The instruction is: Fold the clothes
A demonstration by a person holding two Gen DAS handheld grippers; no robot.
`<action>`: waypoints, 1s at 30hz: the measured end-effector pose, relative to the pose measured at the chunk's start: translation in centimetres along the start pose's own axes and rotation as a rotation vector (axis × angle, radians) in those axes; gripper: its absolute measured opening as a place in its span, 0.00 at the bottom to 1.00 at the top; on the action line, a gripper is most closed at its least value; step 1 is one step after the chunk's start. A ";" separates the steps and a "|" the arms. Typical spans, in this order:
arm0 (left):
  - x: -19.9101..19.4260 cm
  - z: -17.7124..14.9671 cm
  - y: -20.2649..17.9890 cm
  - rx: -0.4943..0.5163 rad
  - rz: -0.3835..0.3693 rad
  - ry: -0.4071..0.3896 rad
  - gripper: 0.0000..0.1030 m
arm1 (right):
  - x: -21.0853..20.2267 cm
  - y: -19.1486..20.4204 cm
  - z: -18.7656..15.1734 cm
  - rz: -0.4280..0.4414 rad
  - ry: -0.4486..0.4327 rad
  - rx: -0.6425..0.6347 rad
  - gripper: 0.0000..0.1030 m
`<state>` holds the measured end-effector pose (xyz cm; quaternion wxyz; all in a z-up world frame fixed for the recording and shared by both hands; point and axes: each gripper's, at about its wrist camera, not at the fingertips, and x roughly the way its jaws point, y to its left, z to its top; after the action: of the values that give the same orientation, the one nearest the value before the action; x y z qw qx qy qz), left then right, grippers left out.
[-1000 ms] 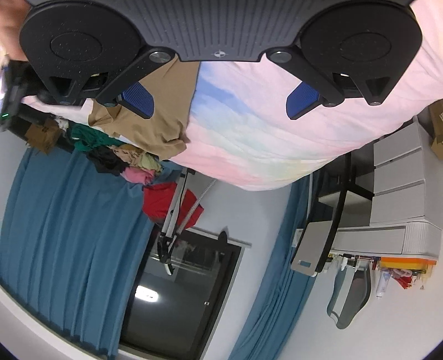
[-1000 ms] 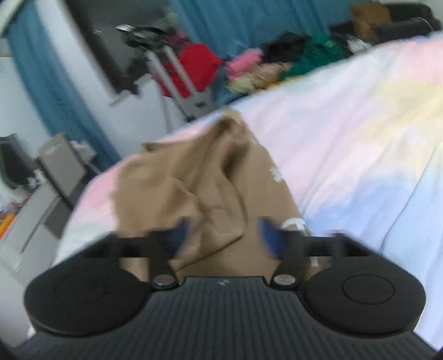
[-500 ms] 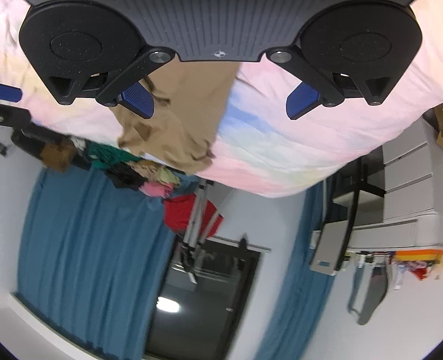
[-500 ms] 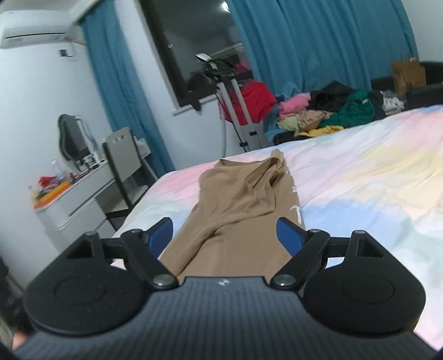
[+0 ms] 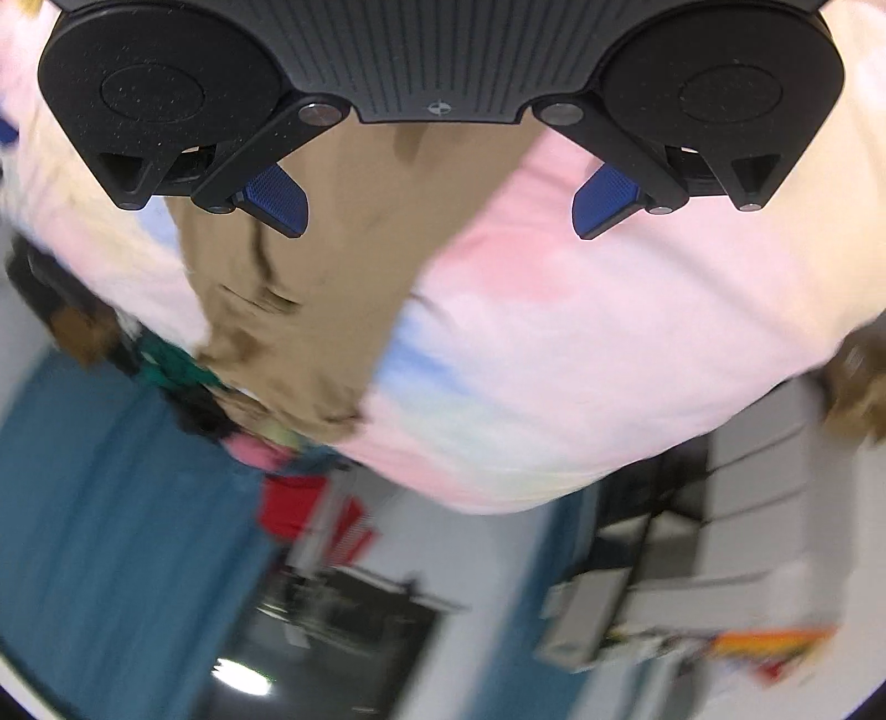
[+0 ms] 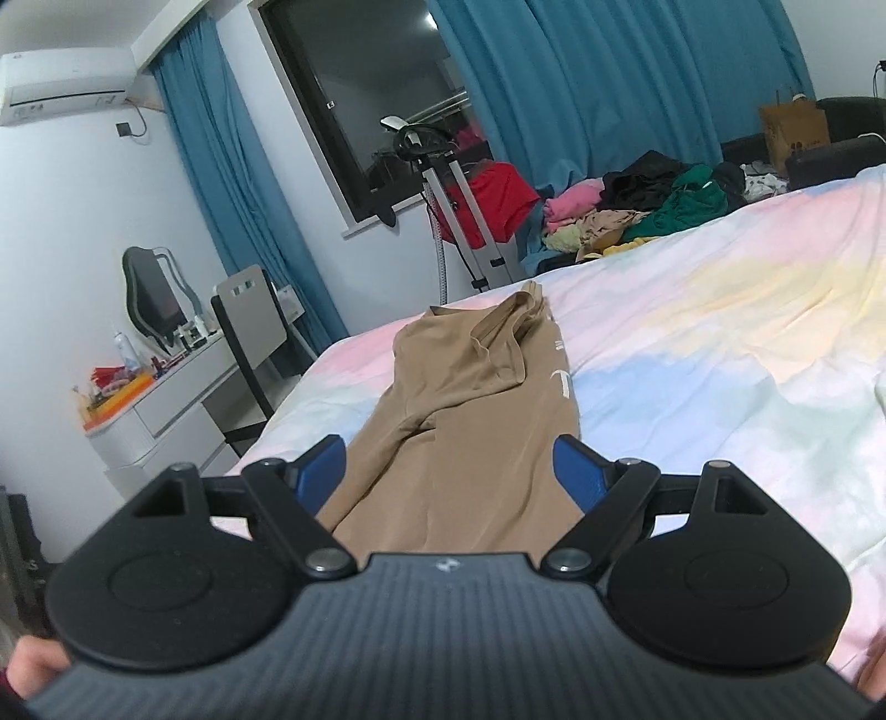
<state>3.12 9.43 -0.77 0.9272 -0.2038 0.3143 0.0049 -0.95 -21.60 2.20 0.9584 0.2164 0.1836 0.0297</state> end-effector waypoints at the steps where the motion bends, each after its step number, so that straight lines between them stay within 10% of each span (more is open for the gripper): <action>1: -0.3 0.2 0.9 -0.045 0.015 -0.003 0.99 | 0.1 -0.2 0.0 0.000 0.004 0.008 0.81; 12: -0.4 -0.8 7.1 -0.386 0.077 0.232 0.88 | 1.1 -1.8 -0.1 0.013 0.048 0.119 0.81; 18: -0.9 -3.0 5.2 -0.275 0.106 0.353 0.75 | 1.2 -2.4 -0.3 0.028 0.068 0.159 0.81; 25: -2.2 -4.3 3.0 -0.163 0.148 0.294 0.09 | 1.0 -2.7 -0.4 0.029 0.078 0.186 0.81; 30: -3.3 -4.3 -0.1 0.000 0.130 0.198 0.04 | 1.0 -3.0 -0.4 0.027 0.085 0.207 0.81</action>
<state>-2.04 8.14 -1.87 0.8892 -0.1826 0.4170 0.0450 -0.25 -24.01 0.26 0.9218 0.3154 0.2230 0.0325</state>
